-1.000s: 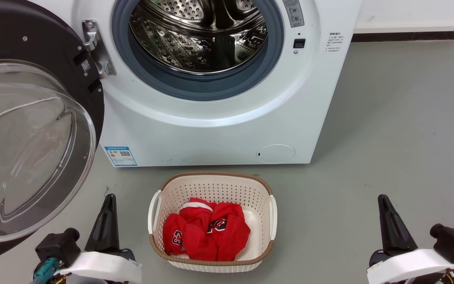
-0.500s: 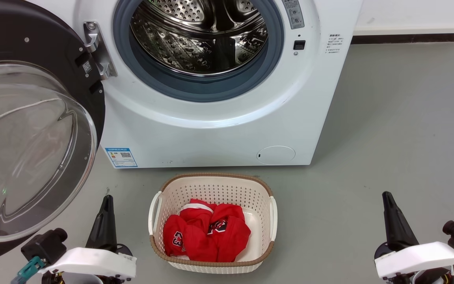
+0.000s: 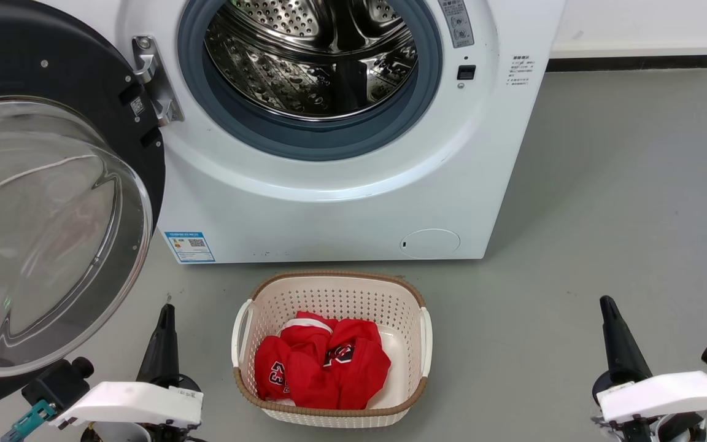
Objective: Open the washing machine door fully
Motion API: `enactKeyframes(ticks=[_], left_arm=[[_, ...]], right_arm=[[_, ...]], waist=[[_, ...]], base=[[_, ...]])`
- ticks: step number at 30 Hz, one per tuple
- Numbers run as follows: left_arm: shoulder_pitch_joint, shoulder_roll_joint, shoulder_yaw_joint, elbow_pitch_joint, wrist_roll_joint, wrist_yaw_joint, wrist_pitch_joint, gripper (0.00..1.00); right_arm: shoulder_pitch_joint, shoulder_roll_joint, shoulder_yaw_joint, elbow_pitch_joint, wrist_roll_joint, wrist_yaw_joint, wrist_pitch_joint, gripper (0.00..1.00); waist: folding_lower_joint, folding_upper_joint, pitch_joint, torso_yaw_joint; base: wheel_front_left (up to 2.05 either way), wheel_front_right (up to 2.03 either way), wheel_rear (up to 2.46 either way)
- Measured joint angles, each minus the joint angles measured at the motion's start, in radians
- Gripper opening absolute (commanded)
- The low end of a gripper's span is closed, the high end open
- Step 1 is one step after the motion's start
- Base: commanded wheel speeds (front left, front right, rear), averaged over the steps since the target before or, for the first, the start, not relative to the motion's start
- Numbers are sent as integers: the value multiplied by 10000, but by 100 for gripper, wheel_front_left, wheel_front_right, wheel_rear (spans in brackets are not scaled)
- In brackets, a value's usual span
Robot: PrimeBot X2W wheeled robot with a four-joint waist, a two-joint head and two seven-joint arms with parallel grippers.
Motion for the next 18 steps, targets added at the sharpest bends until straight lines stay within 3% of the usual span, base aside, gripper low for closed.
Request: enactKeyframes(ticks=[18], left_arm=[[-193, -2, 88, 207, -2291, 0, 564, 0]], right_arm=[[-216, -36, -138, 174, 2240, 0, 472, 0]], waist=[[0, 0, -72, 15]], base=[[0, 0, 0]])
